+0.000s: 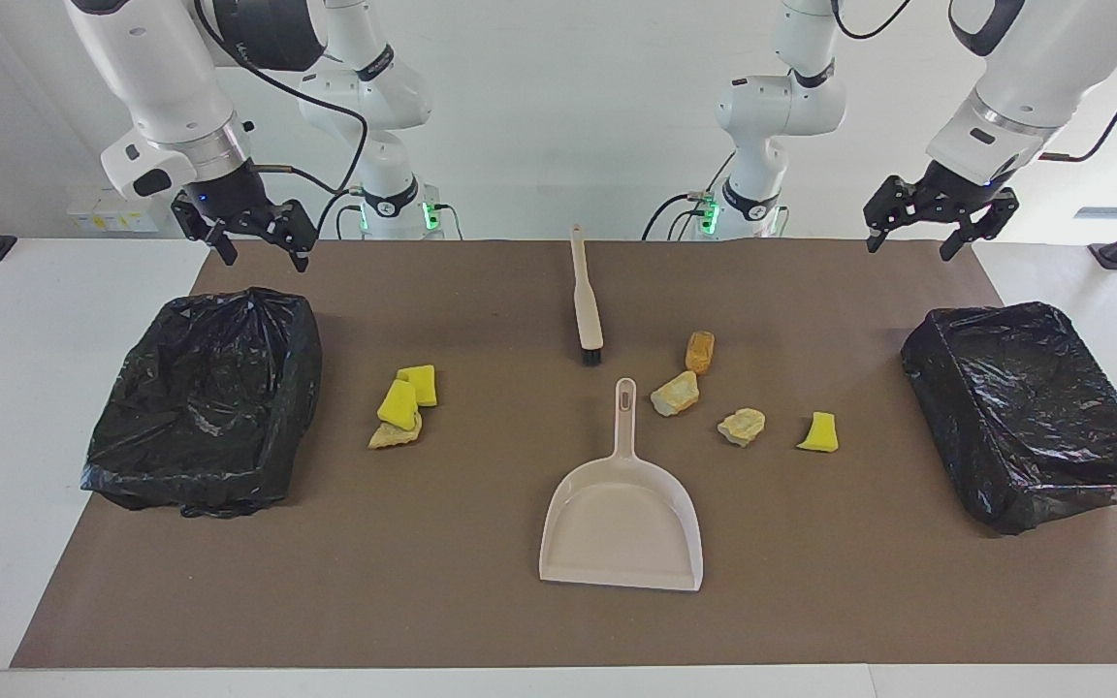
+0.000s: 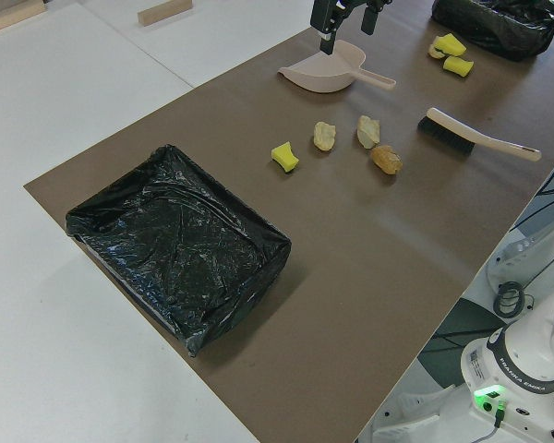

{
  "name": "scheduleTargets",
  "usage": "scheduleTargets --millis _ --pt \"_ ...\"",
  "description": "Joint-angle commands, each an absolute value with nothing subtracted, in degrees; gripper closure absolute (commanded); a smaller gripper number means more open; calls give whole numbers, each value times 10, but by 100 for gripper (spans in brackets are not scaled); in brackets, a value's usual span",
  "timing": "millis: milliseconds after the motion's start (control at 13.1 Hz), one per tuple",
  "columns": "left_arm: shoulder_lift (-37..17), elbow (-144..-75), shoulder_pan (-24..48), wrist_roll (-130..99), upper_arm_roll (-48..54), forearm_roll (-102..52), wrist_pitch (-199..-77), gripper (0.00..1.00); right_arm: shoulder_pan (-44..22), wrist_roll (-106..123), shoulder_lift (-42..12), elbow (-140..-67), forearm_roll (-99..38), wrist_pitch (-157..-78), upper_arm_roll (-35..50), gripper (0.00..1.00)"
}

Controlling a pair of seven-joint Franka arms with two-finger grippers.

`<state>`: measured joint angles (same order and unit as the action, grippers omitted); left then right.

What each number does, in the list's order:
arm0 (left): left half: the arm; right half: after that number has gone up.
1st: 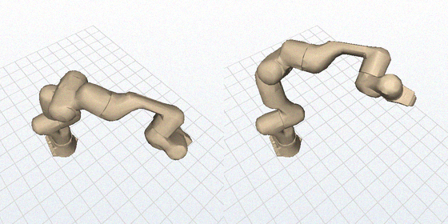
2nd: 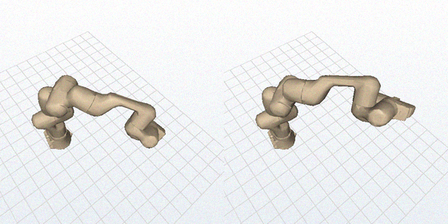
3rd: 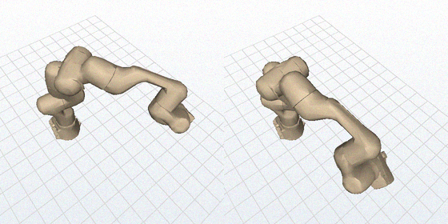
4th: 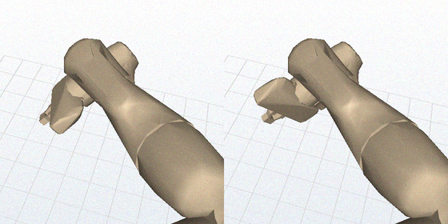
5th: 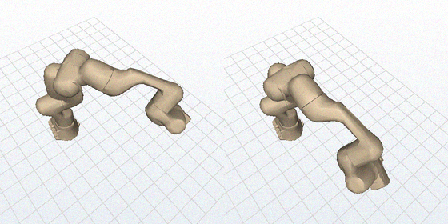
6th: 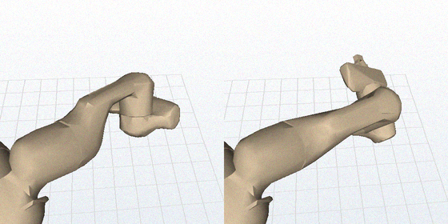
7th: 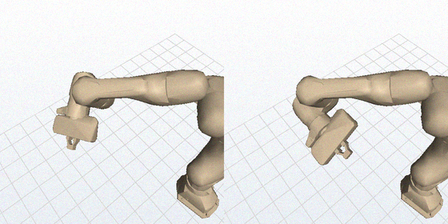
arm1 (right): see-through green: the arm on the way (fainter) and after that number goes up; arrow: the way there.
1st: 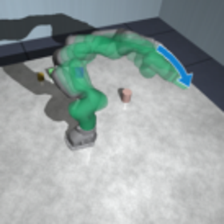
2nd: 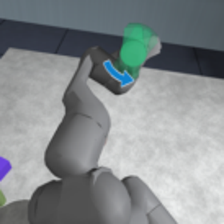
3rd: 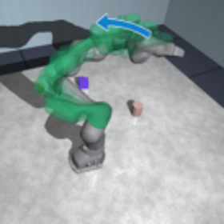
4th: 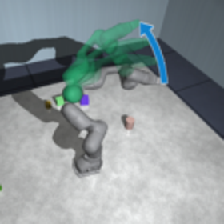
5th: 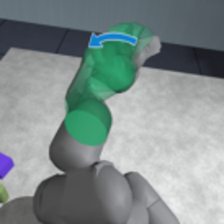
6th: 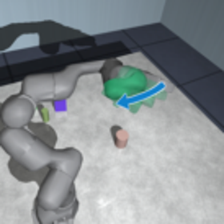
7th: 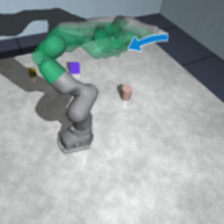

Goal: Sweep and dump trash in bin

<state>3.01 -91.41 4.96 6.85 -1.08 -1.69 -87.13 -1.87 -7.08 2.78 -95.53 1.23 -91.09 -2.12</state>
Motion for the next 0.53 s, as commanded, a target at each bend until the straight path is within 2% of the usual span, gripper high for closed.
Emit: scheduleTargets --millis 0,457 --pt "33 -910 52 71 -11 -14 -871 0 -18 -55 33 -962 16 -921 -24 0" --pt "33 -911 49 74 -11 -18 -875 0 -18 -55 33 -962 17 -921 -24 0"
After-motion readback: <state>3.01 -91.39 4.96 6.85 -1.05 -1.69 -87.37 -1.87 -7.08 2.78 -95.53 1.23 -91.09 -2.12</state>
